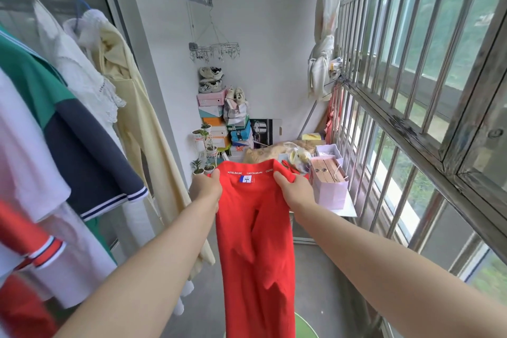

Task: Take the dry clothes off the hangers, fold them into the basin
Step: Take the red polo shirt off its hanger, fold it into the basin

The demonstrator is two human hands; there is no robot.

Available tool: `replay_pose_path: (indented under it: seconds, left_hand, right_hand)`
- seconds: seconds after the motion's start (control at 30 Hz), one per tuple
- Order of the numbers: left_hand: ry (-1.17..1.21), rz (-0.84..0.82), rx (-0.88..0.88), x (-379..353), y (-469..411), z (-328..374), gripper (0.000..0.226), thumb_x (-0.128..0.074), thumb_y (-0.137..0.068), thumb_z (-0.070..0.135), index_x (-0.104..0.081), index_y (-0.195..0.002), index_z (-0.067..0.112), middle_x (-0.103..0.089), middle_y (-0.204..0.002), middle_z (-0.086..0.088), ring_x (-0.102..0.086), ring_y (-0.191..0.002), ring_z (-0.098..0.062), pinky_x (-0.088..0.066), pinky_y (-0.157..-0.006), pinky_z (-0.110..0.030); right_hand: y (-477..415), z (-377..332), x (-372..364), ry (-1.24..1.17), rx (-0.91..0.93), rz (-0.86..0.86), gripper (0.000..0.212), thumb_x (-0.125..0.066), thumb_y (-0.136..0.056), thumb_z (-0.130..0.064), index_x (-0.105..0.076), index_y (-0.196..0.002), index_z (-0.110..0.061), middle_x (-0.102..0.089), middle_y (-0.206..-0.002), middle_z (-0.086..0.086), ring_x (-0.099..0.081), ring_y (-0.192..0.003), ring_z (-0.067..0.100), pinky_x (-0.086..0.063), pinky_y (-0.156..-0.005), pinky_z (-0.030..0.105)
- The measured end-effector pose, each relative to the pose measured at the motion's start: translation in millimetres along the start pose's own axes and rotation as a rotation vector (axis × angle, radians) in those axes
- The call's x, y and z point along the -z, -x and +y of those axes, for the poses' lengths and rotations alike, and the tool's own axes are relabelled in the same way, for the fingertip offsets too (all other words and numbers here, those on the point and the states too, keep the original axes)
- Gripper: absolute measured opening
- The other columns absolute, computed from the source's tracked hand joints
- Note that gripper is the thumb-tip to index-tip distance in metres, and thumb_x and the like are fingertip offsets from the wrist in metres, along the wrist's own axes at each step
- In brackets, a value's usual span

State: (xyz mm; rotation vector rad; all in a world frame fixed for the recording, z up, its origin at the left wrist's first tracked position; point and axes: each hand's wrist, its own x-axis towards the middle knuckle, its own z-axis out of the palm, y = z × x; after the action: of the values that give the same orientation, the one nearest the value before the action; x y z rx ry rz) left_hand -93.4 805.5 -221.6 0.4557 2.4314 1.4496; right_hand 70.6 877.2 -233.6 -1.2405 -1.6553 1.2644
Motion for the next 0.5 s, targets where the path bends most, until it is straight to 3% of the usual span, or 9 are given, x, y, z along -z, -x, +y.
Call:
replay_pose_path:
  seconds: [0.13,0.27,0.37,0.43,0.5]
  left_hand:
    - [0.066,-0.032,-0.030,-9,14,4,0.047,-0.046,-0.096,0.036,-0.058,-0.111,-0.007,-0.063,-0.112,-0.025,-0.060,-0.104,-0.037,-0.047,-0.086,-0.040]
    - [0.101,-0.088,-0.122,-26,37,8,0.041,-0.044,-0.096,0.031,-0.058,-0.091,-0.006,-0.063,-0.106,-0.030,-0.060,-0.099,-0.042,-0.046,-0.078,-0.042]
    - [0.100,-0.093,-0.204,-31,55,14,0.038,-0.043,-0.098,0.031,-0.059,-0.093,-0.003,-0.065,-0.102,-0.024,-0.059,-0.098,-0.036,-0.037,-0.070,-0.034]
    - [0.158,-0.127,-0.237,-35,60,16,0.031,-0.043,-0.098,0.029,-0.055,-0.084,0.004,-0.064,-0.091,-0.021,-0.058,-0.090,-0.036,-0.033,-0.066,-0.032]
    - [0.209,-0.181,-0.265,-36,61,17,0.034,-0.043,-0.098,0.028,-0.048,-0.071,0.009,-0.054,-0.068,-0.010,-0.048,-0.075,-0.037,-0.030,-0.062,-0.031]
  right_hand:
    - [4,0,-6,-0.070,0.015,0.009,0.029,-0.057,-0.090,-0.039,-0.069,-0.092,-0.013,-0.064,-0.079,0.002,-0.059,-0.079,0.019,-0.044,-0.073,0.030]
    - [12,0,-17,-0.135,0.036,-0.051,0.029,-0.055,-0.090,-0.040,-0.060,-0.072,-0.018,-0.058,-0.065,0.002,-0.055,-0.063,0.018,-0.046,-0.063,0.034]
    - [17,-4,-21,-0.135,0.072,-0.093,0.033,-0.053,-0.093,-0.036,-0.049,-0.073,-0.011,-0.050,-0.063,0.009,-0.051,-0.051,0.018,-0.048,-0.048,0.026]
    - [19,-8,-21,-0.153,0.099,-0.105,0.034,-0.053,-0.094,-0.033,-0.043,-0.072,-0.009,-0.048,-0.062,0.010,-0.051,-0.048,0.017,-0.052,-0.048,0.028]
    - [20,-11,-17,-0.164,0.110,-0.123,0.037,-0.054,-0.094,-0.029,-0.040,-0.066,-0.011,-0.050,-0.058,0.008,-0.056,-0.049,0.018,-0.058,-0.059,0.038]
